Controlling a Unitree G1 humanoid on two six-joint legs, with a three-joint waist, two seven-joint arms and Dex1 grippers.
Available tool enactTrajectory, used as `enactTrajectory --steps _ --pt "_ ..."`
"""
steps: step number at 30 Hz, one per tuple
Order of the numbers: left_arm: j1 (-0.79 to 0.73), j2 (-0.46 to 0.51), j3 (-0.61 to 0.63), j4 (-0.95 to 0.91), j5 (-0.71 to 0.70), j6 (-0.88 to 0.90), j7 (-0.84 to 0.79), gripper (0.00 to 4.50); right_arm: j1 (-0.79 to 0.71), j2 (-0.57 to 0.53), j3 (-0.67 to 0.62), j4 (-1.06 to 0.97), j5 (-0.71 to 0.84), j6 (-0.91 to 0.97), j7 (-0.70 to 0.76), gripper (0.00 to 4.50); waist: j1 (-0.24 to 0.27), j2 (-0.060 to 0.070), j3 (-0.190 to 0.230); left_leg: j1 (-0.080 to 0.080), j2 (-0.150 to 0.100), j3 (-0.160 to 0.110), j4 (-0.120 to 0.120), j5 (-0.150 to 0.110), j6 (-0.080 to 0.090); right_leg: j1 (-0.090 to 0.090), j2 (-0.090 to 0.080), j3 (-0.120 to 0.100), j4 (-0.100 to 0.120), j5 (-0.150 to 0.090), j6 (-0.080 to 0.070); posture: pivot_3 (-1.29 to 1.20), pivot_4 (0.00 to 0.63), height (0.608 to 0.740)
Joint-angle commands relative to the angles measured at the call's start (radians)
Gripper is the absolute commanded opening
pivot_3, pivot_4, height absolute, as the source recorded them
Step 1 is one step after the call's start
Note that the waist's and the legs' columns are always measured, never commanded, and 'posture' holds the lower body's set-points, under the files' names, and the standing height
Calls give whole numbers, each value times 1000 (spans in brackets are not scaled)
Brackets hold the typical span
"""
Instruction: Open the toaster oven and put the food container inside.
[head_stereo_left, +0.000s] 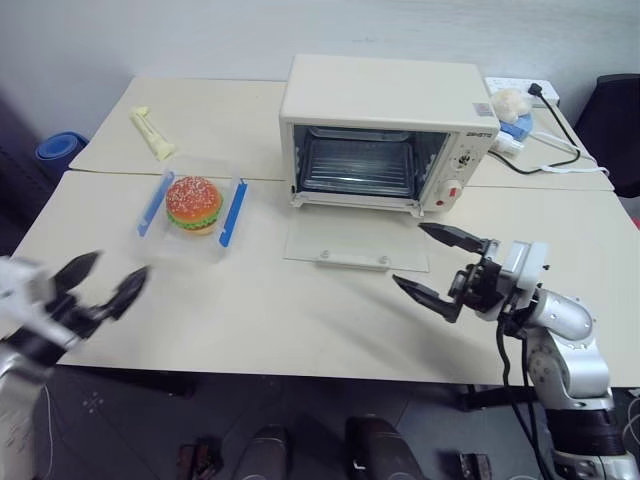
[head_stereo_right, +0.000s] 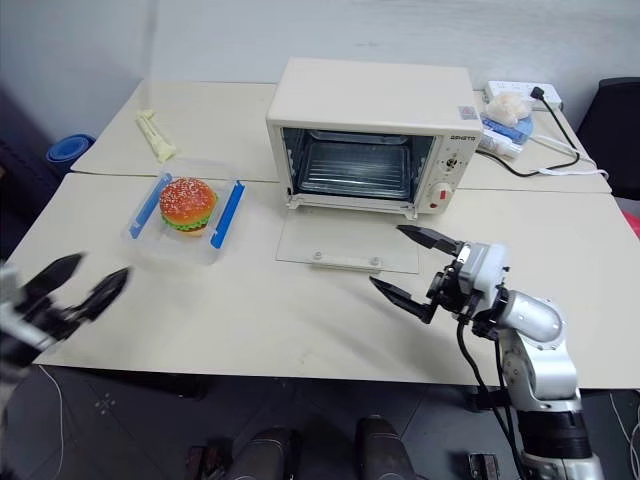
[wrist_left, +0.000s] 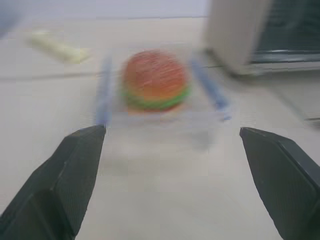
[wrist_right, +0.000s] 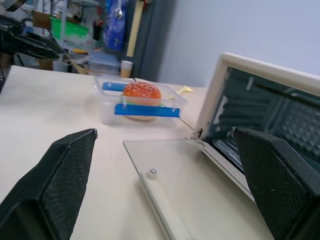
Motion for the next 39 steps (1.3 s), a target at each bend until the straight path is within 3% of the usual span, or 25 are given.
enactTrajectory --steps 1,7,9,11,15,19,29,32,39 --pt "51 -14 68 -35 -34 19 67 4462 -24 8 20 20 -6 -46 40 4500 13 0 0 0 0 0 0 0 0 0 0 0 -1 0 0 0 150 740" --pt "-128 0 57 -143 -274 426 463 4462 -50 -7 31 48 -1 -37 76 4500 36 -1 0 0 -1 -3 1 -1 1 3 -2 -2 -2 0 0 0 150 740" --pt "-228 -27 84 -114 -466 568 694 4462 -55 -11 32 52 -5 -36 84 4500 34 -1 0 0 -1 -3 1 -1 0 2 -1 -2 0 0 0 0 150 740" --pt "-330 -14 26 -109 -580 677 838 4462 -59 -15 31 51 -9 -34 85 4500 30 -1 0 0 -1 -3 1 0 -2 1 -1 -2 1 0 0 0 150 740" --pt "-515 -83 -40 -58 -687 684 1185 4462 -61 -23 26 40 -21 -29 73 4500 24 -1 -1 -1 -1 -3 1 2 -6 0 0 -2 2 0 0 0 150 740" --pt "-612 -107 -114 8 -745 667 1347 4462 -56 -24 24 23 -29 -20 54 4500 15 -1 -1 -1 -1 -2 1 2 -8 -1 1 -2 3 0 1 0 150 740" --pt "-765 -58 -272 262 -590 649 1317 4462 -14 -13 27 -47 -37 5 -13 4500 14 -1 -1 -1 -2 -2 2 3 -9 -2 1 -1 5 0 0 0 150 740" --pt "-775 -32 -272 290 -568 661 1289 3851 -1 -13 27 -64 -39 8 -28 4500 11 -1 -1 -1 -2 -1 2 3 -10 -2 1 -1 6 0 1 0 150 740" --pt "-777 76 -255 360 -515 697 1205 1720 18 -13 28 -78 -45 0 -56 4500 10 -1 -1 0 -2 -1 2 4 -10 -3 1 -1 6 0 0 0 150 740"
